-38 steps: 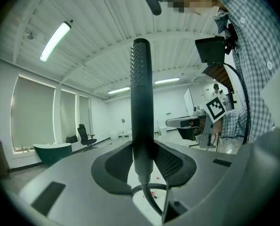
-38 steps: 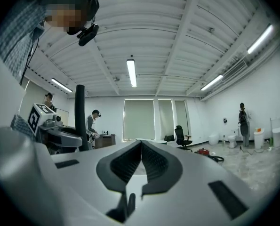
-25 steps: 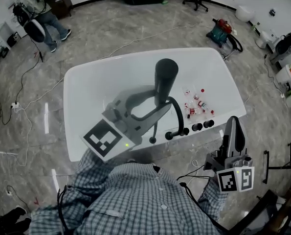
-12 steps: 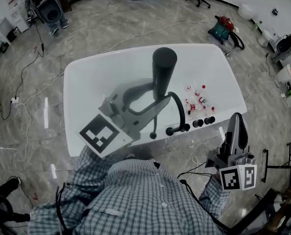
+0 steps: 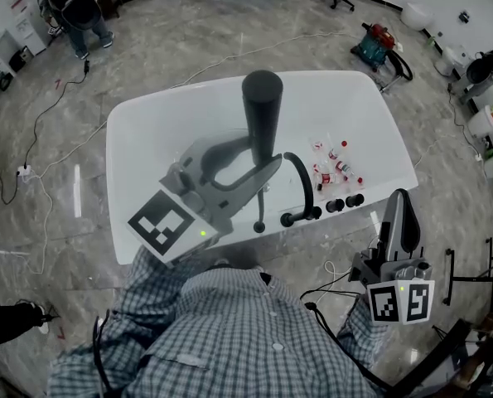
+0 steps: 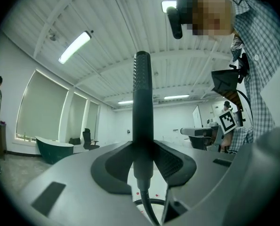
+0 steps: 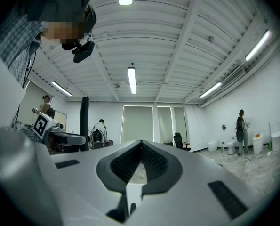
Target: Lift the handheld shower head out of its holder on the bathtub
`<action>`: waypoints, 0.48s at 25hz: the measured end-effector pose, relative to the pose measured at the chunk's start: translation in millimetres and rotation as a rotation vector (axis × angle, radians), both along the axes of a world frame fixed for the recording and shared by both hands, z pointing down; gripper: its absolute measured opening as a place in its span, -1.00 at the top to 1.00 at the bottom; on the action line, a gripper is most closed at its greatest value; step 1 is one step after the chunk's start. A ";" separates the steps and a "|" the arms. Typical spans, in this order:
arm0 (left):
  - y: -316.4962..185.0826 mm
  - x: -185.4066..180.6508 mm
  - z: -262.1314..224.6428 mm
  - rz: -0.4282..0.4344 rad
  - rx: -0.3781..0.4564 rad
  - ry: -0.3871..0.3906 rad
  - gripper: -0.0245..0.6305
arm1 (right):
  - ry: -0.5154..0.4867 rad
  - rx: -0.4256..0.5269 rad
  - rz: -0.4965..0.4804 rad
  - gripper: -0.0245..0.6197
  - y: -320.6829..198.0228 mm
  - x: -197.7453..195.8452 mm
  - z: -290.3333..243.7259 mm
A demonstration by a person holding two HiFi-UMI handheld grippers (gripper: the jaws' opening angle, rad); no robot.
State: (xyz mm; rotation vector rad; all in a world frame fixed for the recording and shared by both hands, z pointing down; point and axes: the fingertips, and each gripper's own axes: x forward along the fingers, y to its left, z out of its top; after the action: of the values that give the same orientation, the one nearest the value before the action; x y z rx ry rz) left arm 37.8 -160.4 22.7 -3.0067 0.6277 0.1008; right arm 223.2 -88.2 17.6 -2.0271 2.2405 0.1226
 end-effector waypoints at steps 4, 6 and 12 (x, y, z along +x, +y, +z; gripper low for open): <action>-0.6 -0.8 0.3 -0.004 -0.004 -0.003 0.57 | 0.014 -0.021 0.031 0.87 -0.2 4.7 2.1; -0.7 -0.9 2.3 -0.005 -0.005 -0.009 0.57 | 0.012 -0.027 0.044 0.87 1.0 8.0 3.4; -0.6 -1.1 6.0 -0.005 -0.018 -0.014 0.57 | -0.001 -0.036 0.064 0.87 4.9 15.5 7.8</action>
State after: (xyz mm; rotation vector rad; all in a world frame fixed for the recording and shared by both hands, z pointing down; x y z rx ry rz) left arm 36.8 -161.0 28.7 -3.0201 0.6386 0.0746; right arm 238.7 -83.3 25.4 -2.1174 2.1938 0.0872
